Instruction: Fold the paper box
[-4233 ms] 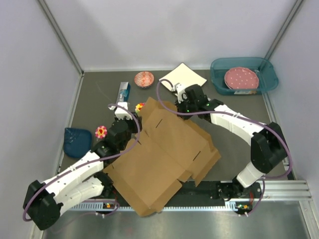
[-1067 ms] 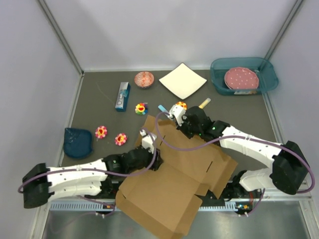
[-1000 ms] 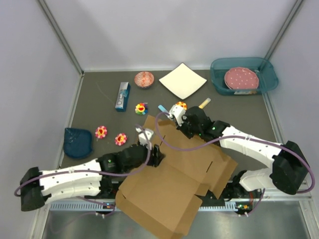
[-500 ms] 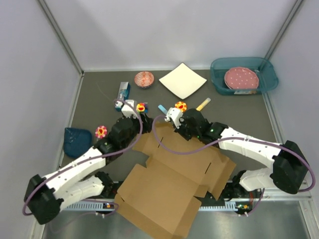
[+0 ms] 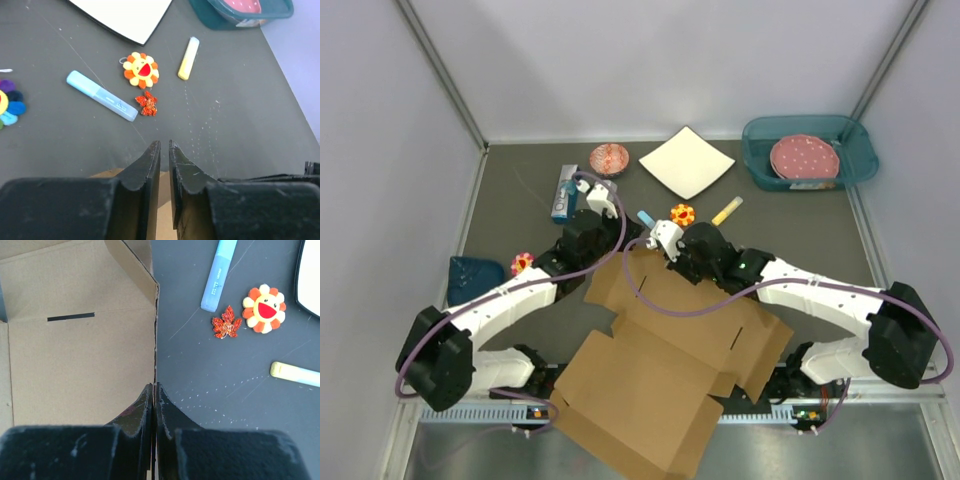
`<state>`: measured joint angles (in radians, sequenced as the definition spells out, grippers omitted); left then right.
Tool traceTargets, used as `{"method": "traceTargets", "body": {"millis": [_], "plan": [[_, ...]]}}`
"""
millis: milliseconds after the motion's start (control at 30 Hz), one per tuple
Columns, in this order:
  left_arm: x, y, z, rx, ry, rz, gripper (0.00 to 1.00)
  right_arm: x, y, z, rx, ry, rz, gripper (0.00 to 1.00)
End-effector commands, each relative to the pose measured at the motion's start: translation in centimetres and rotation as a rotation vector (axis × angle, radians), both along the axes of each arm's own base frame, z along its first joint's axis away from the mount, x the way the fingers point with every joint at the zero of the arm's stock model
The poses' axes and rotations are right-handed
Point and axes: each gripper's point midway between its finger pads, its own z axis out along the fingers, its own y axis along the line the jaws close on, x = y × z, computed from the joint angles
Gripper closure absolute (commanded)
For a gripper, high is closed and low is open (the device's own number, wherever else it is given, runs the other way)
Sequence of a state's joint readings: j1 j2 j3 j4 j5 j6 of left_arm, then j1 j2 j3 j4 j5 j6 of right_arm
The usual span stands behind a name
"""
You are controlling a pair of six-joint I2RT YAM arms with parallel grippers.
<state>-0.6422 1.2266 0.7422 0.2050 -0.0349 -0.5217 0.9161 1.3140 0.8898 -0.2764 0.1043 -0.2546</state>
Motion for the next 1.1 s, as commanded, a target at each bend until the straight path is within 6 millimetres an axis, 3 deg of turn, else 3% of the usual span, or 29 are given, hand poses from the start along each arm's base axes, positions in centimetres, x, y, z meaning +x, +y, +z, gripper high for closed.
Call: {"method": "traceTargets", "body": {"millis": [0,300,467,567,633,800,900,1067], "plan": [[-1.4,-0.7,-0.9,-0.047,0.014,-0.069,0.85,-0.2,1.2,0.5,0.020,-0.011,0.030,1.00],[-4.4,-1.5,-4.5,-0.079,0.105,-0.163,0.99,0.7,1.2,2.1,0.008,-0.097,-0.002,1.00],[-4.7,-1.1,-4.6,-0.082,0.114,-0.144,0.95,1.1,1.1,3.2,-0.048,-0.181,-0.002,1.00],[-4.0,0.9,-3.2,-0.067,0.080,-0.035,0.86,1.8,0.4,4.7,-0.139,-0.311,-0.007,1.00],[-3.2,3.5,-1.4,-0.080,0.045,0.118,0.80,2.5,-0.4,6.1,-0.192,-0.402,-0.042,1.00],[-3.6,8.0,1.7,-0.154,-0.043,0.311,0.66,2.9,-1.1,10.6,-0.256,-0.615,-0.054,1.00],[-4.0,9.3,1.7,-0.175,-0.066,0.360,0.62,1.8,-0.5,12.5,-0.265,-0.705,-0.022,1.00],[-4.2,9.9,-0.4,-0.178,-0.031,0.396,0.63,-0.1,0.1,11.5,-0.314,-0.817,-0.016,1.00]]}}
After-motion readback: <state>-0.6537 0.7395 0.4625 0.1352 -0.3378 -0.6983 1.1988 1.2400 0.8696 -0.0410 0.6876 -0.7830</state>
